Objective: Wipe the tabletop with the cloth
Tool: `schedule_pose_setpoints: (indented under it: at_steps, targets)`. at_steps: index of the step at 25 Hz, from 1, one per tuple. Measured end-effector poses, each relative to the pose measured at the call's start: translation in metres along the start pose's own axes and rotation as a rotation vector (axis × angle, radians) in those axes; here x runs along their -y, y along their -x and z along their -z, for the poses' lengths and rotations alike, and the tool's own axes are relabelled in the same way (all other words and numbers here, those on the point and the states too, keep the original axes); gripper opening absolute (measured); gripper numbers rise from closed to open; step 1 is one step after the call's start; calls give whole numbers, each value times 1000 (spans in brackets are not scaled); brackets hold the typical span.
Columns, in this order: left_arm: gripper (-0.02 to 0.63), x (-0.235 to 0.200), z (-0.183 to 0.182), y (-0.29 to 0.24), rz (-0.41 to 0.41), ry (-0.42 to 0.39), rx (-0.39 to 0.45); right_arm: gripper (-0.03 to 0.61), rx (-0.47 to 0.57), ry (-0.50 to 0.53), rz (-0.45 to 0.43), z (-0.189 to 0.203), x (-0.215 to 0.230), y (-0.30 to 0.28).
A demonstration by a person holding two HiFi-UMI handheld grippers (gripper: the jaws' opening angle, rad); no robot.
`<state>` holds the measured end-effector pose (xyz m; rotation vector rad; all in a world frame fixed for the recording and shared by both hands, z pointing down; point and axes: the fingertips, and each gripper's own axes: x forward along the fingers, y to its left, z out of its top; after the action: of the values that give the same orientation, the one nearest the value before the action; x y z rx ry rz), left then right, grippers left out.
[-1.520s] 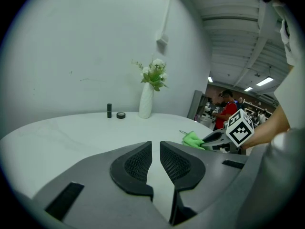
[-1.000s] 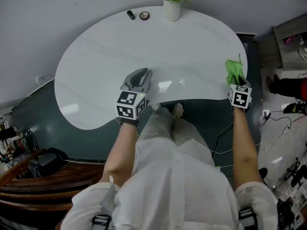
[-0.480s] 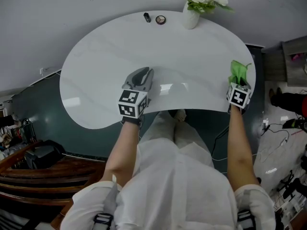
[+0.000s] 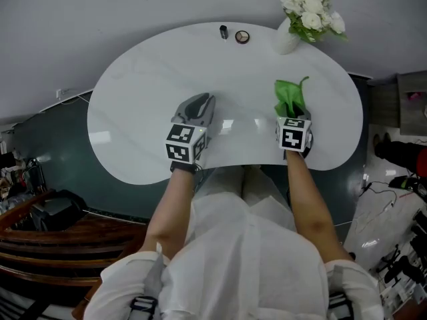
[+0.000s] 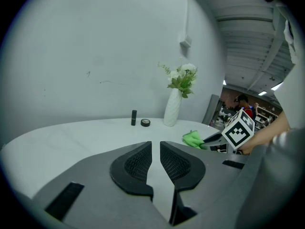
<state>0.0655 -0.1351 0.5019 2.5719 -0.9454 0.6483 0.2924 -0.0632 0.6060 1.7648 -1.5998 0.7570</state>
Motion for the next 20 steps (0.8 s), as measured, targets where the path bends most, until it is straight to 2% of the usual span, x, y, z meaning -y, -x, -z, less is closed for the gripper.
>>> schedule_pose_setpoints:
  at_steps: [11, 13, 17, 20]
  targets:
    - [63, -49, 1, -8, -9, 59, -4, 71, 4, 128, -221, -52, -132, -29]
    - [63, -57, 2, -9, -11, 79, -4, 71, 4, 150, -292, -63, -161, -32]
    - [63, -76, 6, -15, -21, 127, -2, 71, 27, 140, -490, -94, -218, -32]
    - [63, -83, 10, -21, -16, 155, -8, 71, 53, 138, -557, -115, -232, -38]
